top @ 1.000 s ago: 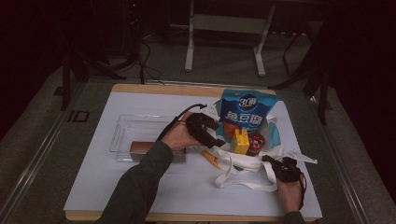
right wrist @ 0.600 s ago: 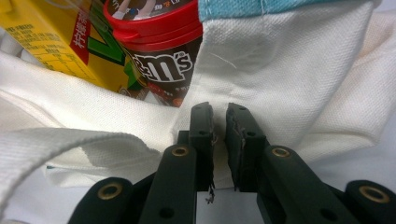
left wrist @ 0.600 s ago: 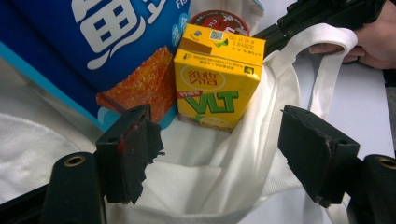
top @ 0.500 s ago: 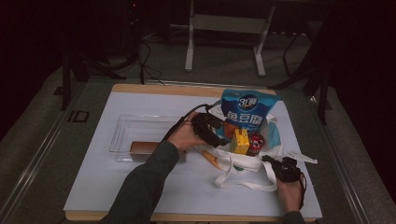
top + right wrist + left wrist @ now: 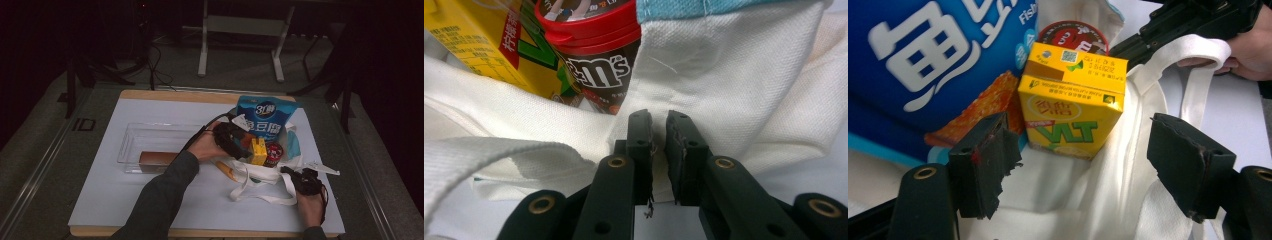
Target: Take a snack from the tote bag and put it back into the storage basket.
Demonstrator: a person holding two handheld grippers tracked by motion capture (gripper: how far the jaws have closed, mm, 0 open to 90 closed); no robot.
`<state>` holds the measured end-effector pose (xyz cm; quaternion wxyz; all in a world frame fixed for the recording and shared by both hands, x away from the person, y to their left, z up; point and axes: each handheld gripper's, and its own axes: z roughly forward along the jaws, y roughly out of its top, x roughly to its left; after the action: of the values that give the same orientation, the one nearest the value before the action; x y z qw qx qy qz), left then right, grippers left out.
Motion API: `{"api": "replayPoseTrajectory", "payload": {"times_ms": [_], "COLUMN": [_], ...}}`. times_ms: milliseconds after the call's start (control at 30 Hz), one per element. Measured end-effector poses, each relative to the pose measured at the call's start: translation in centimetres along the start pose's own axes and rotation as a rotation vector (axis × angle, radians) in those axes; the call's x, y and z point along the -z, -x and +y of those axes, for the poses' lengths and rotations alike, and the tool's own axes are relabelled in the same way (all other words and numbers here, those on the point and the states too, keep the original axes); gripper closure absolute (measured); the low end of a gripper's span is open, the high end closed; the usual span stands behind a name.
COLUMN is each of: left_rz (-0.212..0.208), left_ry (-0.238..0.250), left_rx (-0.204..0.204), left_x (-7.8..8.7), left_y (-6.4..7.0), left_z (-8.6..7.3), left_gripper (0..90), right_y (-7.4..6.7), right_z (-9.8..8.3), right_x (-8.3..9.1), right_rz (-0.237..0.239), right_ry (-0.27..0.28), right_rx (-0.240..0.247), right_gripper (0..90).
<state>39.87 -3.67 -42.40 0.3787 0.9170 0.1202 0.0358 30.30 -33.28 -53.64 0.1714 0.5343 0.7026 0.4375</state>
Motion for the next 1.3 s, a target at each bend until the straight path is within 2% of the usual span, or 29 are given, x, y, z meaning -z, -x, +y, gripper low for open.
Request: {"api": "replayPoseTrajectory", "payload": {"times_ms": [267,400,633,800,833,900,933,1300], "left_rz": [-0.014,-0.016,-0.009,0.017,0.004,0.010,-0.005,-0.014], "left_ry": [-0.019,-0.013,-0.015,-0.019,-0.018,-0.017,-0.014,-0.033], "left_rx": [-0.011,-0.014,-0.010,-0.013,-0.010,-0.006,0.001,-0.016], "left_x": [-0.9,-1.3,-2.1,-2.6,-2.6,-2.9,-3.0,-4.6], "left_y": [0.0,-0.1,-0.2,-0.3,-0.4,-0.4,-0.4,-0.4], "left_z": [0.7,0.9,1.0,1.1,1.1,1.1,1.1,1.8], "left_gripper": [24.6,23.5,21.5,19.2,19.2,19.1,19.3,16.7], "right_y": [0.0,0.0,0.0,0.0,0.0,0.0,0.0,0.1], "right_z": [0.0,0.0,0.0,0.0,0.0,0.0,0.0,0.0], "right_x": [0.0,0.0,0.0,0.0,0.0,0.0,0.0,0.0], "right_rz": [0.002,0.002,0.002,0.002,0.002,0.002,0.002,0.005], "right_ry": [0.000,0.000,0.000,0.000,-0.001,-0.001,0.000,-0.001], "right_rx": [-0.001,-0.001,0.000,0.000,-0.001,0.000,0.001,-0.003], "right_gripper": [80.9,80.9,80.9,80.9,80.9,80.9,80.9,80.9]}}
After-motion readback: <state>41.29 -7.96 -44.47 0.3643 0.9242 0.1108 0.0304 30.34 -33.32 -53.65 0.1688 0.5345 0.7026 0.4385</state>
